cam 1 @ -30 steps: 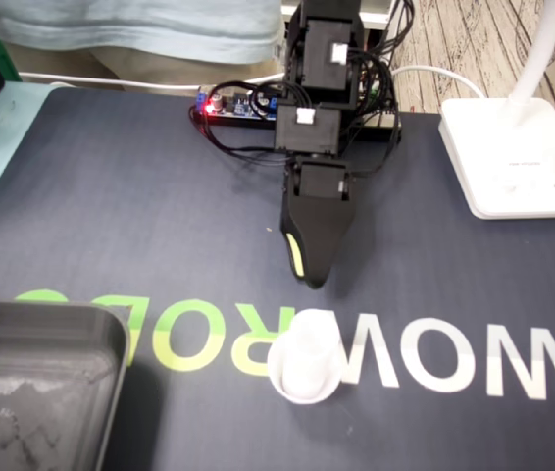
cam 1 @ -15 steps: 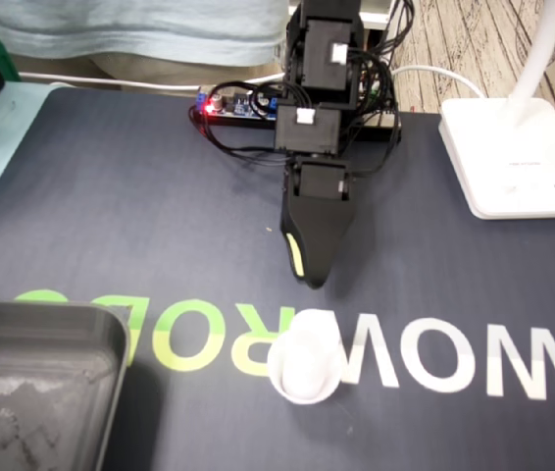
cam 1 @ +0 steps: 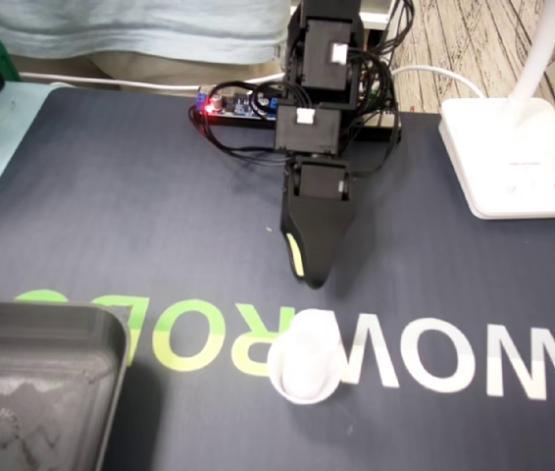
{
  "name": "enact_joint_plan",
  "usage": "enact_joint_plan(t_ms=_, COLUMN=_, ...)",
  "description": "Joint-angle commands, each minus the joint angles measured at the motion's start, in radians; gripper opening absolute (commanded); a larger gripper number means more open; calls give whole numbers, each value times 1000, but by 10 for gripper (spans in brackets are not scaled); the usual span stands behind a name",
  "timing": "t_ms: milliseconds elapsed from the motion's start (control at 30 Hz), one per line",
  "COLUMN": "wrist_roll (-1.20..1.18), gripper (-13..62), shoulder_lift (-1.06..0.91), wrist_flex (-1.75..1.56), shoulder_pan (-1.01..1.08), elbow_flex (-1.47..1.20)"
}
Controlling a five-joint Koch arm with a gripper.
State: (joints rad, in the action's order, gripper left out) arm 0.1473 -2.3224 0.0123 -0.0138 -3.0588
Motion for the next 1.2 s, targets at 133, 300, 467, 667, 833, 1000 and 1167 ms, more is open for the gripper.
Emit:
enact_joint_plan(t_ms=133, wrist_roll=-2, gripper=336, shoulder_lift=-77, wrist_flex=-23, shoulder_pan=0, elbow_flex=-44)
enact_joint_plan(t_ms=300, wrist_roll=5, gripper=335, shoulder_lift=-80, wrist_flex=-49, shoulder_pan=-8, elbow_flex=-43)
enact_joint_plan(t_ms=467, wrist_roll=63, gripper=335, shoulder_lift=-80, wrist_flex=-91, shoulder_pan=-11, elbow_flex=0)
enact_joint_plan(t_ms=667, wrist_roll=270, gripper=335, shoulder_lift=-80, wrist_flex=-206, shoulder_pan=-2, elbow_flex=58)
enact_joint_plan(t_ms=833, wrist_roll=390, gripper=335, shoulder_lift=-80, wrist_flex=-207, shoulder_pan=17, elbow_flex=176)
enact_joint_plan(t_ms=1000, wrist_roll=583, gripper=330, shoulder_lift=-80, wrist_flex=-264, shoulder_pan=20, elbow_flex=304)
enact_joint_plan(t_ms=1167, wrist_roll=839, gripper=326, shoulder_lift=-35, wrist_flex=-451, shoulder_pan=17, elbow_flex=377)
